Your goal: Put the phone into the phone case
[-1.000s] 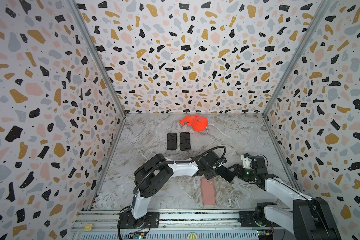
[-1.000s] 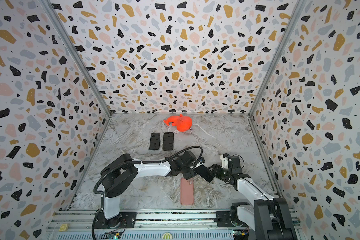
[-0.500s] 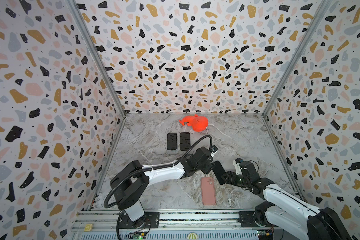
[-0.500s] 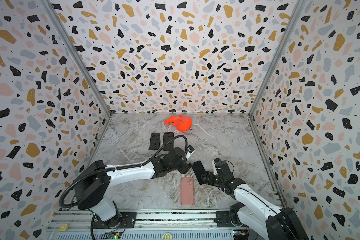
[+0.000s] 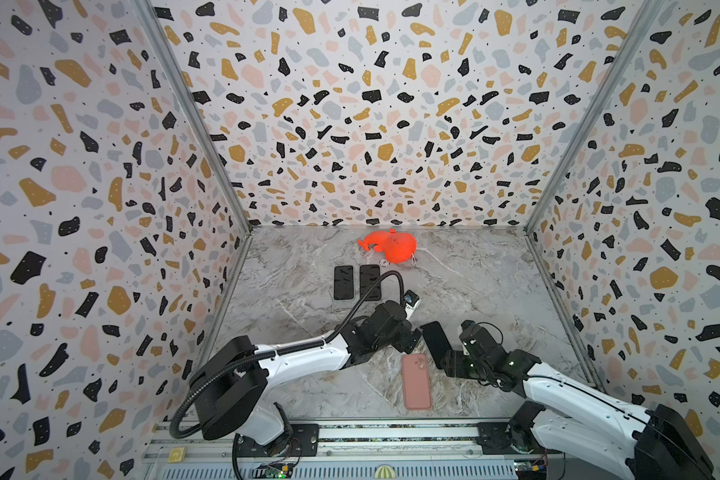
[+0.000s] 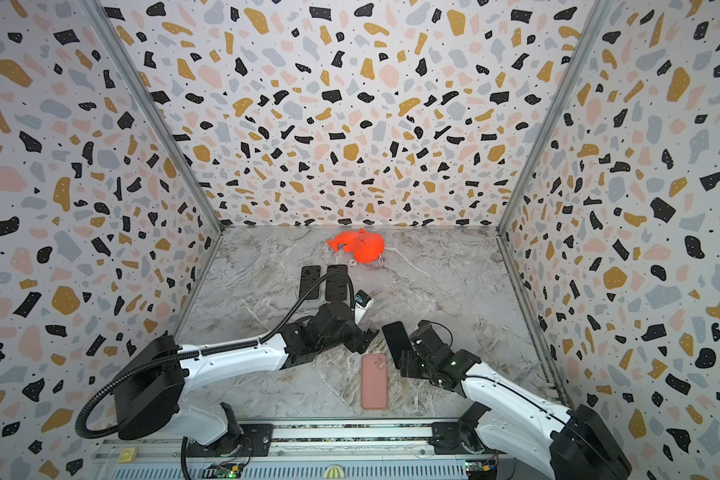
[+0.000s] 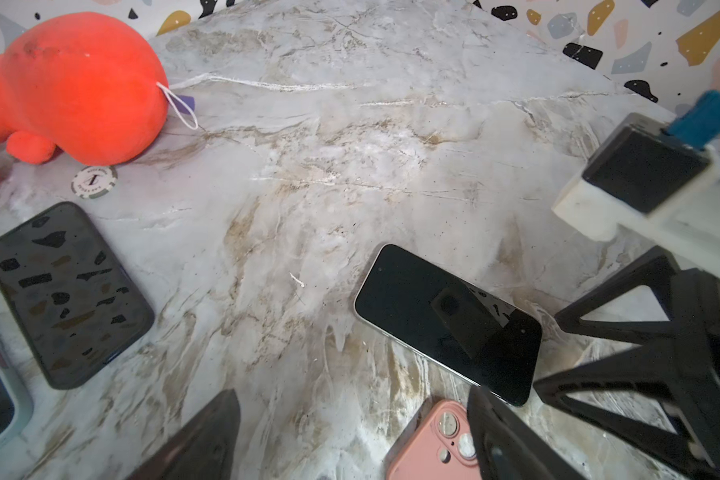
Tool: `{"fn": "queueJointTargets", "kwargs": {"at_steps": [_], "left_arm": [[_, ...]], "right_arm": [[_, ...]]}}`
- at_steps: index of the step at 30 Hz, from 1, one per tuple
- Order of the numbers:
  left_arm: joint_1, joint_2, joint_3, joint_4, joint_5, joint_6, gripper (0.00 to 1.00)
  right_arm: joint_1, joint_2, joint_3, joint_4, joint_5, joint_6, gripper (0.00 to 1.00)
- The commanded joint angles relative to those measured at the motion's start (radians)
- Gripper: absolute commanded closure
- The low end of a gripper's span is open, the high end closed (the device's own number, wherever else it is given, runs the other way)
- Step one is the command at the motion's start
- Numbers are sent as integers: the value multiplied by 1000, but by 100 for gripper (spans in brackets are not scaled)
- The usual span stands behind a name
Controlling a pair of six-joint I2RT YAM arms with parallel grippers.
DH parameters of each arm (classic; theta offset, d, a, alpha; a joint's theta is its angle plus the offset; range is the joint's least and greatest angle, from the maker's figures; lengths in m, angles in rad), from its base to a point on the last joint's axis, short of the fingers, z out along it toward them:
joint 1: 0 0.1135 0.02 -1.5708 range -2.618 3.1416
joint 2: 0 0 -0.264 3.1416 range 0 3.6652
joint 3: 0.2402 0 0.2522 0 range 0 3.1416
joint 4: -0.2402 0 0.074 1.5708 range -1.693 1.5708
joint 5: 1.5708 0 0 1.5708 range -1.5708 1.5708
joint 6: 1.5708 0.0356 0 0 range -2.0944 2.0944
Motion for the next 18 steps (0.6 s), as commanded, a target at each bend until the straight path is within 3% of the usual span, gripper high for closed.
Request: {"fn": "queueJointTargets", "kwargs": {"at_steps": [1, 5, 9, 18], "left_arm": [[7, -25, -28, 22, -34, -57, 11], [18, -24, -24, -11, -15, -82, 8], [48, -12, -12, -50, 20, -107, 6], [79, 10, -10, -58, 102, -134, 6]], "right_arm": [[51, 74, 90, -106, 168, -3, 27], [83, 195, 162, -161, 253, -30, 24], [106, 271, 196, -155, 261, -64, 20], [132, 279, 183, -77, 231, -120, 13]]}}
